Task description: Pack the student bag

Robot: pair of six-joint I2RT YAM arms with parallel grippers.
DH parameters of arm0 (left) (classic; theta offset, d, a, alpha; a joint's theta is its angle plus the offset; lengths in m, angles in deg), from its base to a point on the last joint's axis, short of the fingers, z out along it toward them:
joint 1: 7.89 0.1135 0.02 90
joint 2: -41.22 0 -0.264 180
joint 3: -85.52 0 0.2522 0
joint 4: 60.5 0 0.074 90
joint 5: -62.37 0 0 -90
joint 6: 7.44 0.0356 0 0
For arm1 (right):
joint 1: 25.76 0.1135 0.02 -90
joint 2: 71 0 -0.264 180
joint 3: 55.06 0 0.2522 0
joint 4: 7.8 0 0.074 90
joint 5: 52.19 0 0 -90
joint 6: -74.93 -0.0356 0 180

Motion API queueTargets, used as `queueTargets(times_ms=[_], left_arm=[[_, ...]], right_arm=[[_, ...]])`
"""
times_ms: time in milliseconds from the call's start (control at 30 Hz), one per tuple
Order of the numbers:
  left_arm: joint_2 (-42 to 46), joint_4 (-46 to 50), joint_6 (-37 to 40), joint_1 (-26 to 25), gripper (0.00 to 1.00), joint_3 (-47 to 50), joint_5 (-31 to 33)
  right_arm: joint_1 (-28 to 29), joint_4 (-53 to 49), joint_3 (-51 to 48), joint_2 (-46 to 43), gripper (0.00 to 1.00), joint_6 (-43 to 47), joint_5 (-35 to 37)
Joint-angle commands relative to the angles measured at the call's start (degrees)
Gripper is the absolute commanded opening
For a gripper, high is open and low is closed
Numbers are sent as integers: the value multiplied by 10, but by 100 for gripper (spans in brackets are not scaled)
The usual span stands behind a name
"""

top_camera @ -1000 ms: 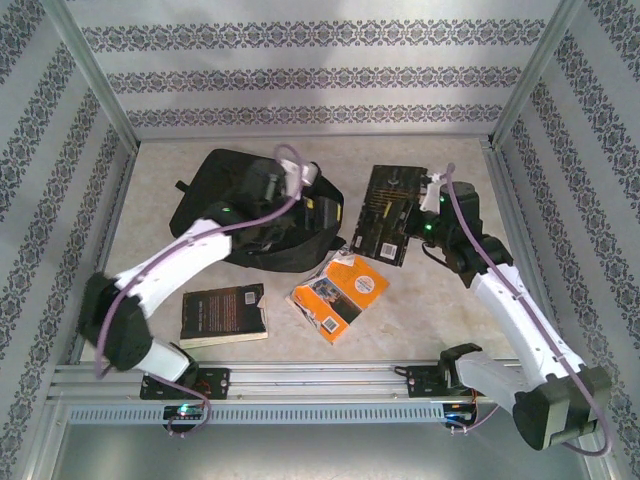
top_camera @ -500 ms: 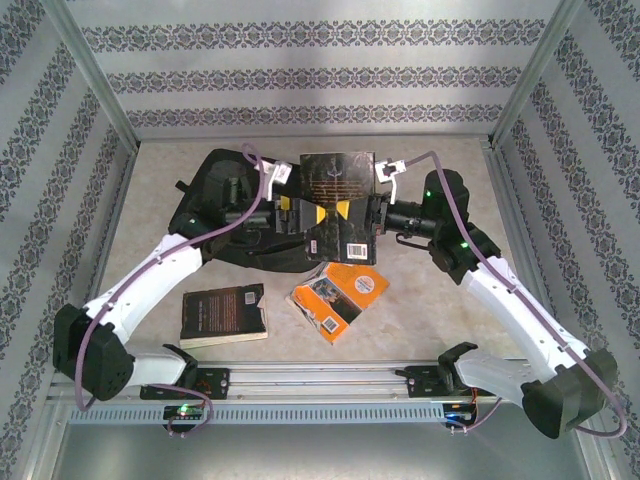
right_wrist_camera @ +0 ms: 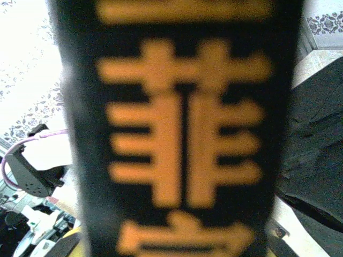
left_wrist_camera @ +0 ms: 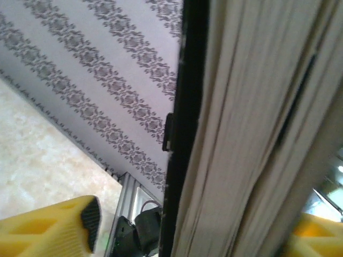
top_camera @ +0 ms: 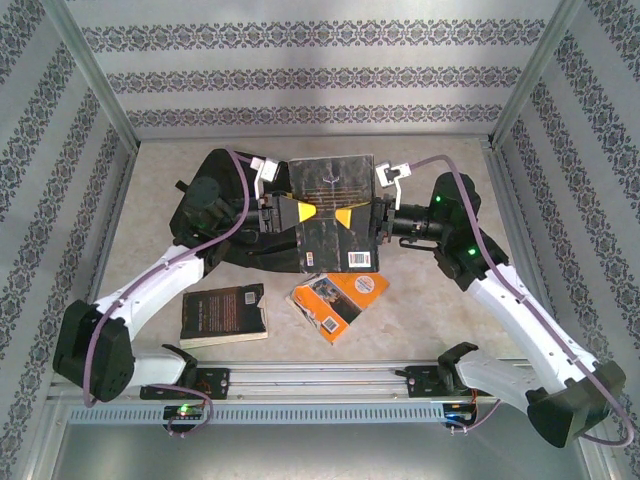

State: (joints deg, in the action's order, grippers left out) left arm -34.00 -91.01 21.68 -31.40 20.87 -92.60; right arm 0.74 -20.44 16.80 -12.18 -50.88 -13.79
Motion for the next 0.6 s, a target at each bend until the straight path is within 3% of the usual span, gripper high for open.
queueTargets(times_ms=[0, 133, 300, 400, 500, 567], left_arm=[[-16, -192, -101, 7, 56, 8, -30], [-28, -261, -145, 6, 37, 2, -33], [-48, -309, -185, 5, 39, -5, -33], [-61, -330, -202, 3, 35, -9, -37], [-62, -304, -186, 3, 22, -16, -46], [-65, -307, -186, 3, 9, -19, -45]], right_arm=[[1, 44, 4, -15, 0, -2, -20], [-8, 49, -2, -22, 0, -8, -8], [-9, 65, 2, -10, 0, -21, -12], [-11, 63, 6, -8, 0, -20, -9], [-14, 64, 11, -3, 0, -20, -7], [-15, 65, 16, 4, 0, -24, -8]])
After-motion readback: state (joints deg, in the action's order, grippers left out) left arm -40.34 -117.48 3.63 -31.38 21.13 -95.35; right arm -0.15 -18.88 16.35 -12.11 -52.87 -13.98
